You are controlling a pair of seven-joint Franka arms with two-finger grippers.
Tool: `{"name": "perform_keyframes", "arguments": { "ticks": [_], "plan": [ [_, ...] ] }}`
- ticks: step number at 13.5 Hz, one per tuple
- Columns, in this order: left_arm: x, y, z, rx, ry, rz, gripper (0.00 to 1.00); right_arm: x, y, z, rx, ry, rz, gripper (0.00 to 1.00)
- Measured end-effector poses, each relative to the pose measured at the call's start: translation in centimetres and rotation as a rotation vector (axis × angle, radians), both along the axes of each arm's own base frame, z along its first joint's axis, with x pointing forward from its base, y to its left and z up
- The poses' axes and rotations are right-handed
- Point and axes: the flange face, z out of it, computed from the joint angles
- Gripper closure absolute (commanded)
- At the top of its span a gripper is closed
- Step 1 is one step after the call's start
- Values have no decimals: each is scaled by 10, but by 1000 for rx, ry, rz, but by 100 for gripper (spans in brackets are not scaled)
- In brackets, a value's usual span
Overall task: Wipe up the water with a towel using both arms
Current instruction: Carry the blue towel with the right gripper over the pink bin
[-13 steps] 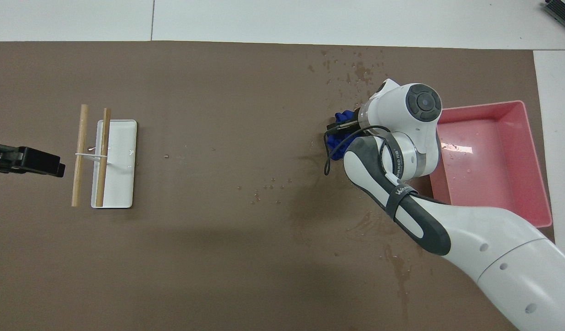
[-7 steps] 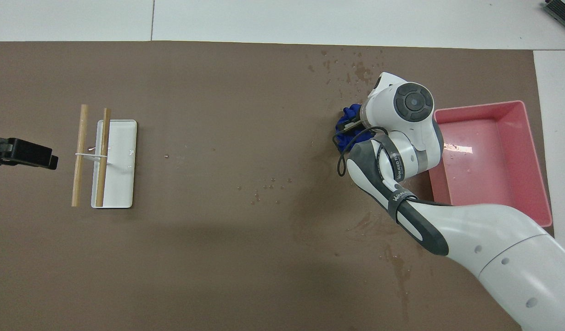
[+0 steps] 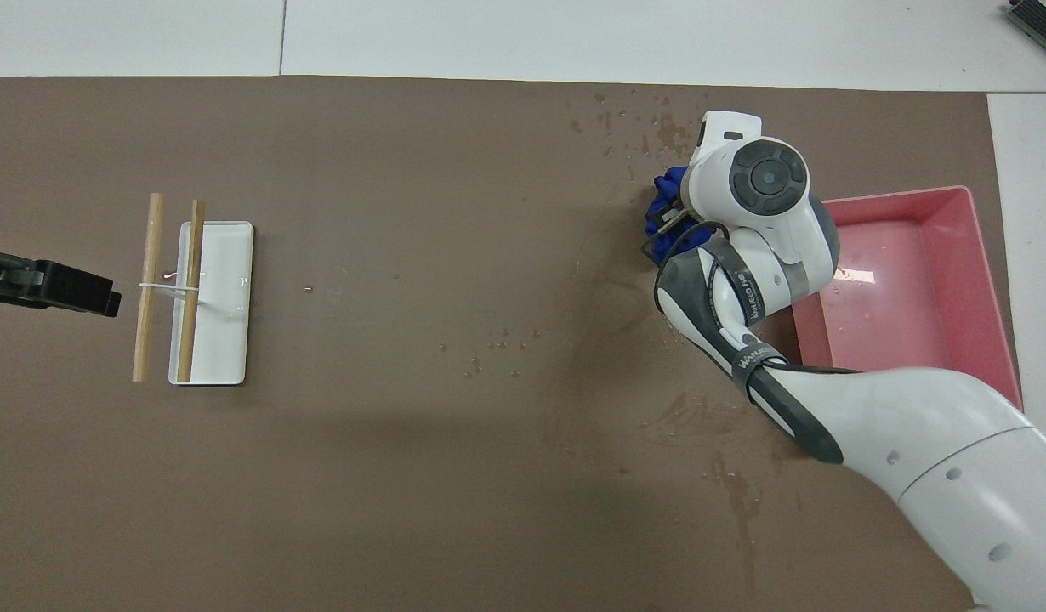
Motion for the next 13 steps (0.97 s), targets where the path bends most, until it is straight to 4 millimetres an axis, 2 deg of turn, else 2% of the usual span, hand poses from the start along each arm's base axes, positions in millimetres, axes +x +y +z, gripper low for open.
{"name": "perform_keyframes", "arguments": {
  "ticks": [2,4,7,10,13],
  "plan": [
    [0,1,0,0,0,3,0,8,-18,20,-36,21,20,100],
    [0,3,-2,1,5,5,0,11,-37,53,-73,42,41,100],
    [-1,3,-7,3,22,5,0,-2,-70,124,-122,109,67,100],
    [-1,3,-7,3,24,5,0,-18,-117,199,-137,160,106,100],
    [-1,3,-7,3,24,5,0,-41,-157,253,-171,179,154,100]
  ]
}}
